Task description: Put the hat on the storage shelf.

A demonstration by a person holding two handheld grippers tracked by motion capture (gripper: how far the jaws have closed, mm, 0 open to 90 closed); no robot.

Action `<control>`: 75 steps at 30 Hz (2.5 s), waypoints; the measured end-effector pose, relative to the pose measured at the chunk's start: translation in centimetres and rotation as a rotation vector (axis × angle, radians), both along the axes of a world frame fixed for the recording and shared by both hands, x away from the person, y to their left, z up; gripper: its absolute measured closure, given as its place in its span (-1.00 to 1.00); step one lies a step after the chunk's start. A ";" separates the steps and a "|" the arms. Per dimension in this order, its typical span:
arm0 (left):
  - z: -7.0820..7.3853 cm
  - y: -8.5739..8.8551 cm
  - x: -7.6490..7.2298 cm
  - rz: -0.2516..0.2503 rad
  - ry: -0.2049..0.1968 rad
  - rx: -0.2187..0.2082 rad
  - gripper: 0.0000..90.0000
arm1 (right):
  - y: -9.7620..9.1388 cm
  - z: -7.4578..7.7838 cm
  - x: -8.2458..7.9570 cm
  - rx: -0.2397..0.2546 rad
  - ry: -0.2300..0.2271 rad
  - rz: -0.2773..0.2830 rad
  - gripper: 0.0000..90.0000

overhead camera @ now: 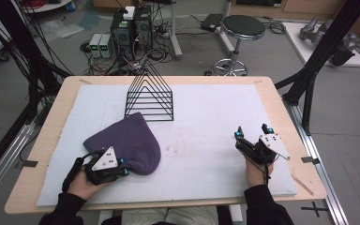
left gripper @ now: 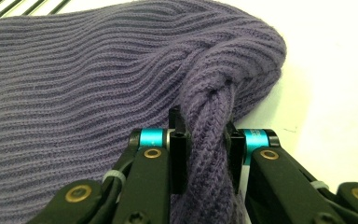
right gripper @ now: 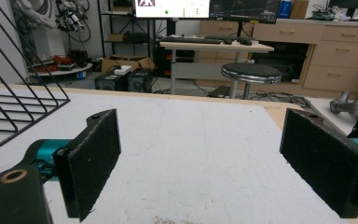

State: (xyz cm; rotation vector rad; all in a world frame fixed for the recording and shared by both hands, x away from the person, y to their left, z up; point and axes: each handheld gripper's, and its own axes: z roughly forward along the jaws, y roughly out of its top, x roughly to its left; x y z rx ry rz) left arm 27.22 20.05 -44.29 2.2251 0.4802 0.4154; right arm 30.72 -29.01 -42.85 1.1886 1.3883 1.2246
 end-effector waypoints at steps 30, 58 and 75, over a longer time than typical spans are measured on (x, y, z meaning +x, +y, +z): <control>4.8 0.7 0.4 -0.013 -0.081 -0.219 0.72 | 0.2 -0.1 0.1 -0.011 0.009 0.007 -0.75; 13.7 -1.6 1.0 -0.087 -0.241 -0.428 0.71 | 0.4 -0.1 0.3 -0.001 0.023 0.042 -0.70; 16.8 -2.9 1.9 -0.144 -0.265 -0.546 0.72 | 1.9 0.9 0.6 0.024 0.040 0.349 -0.72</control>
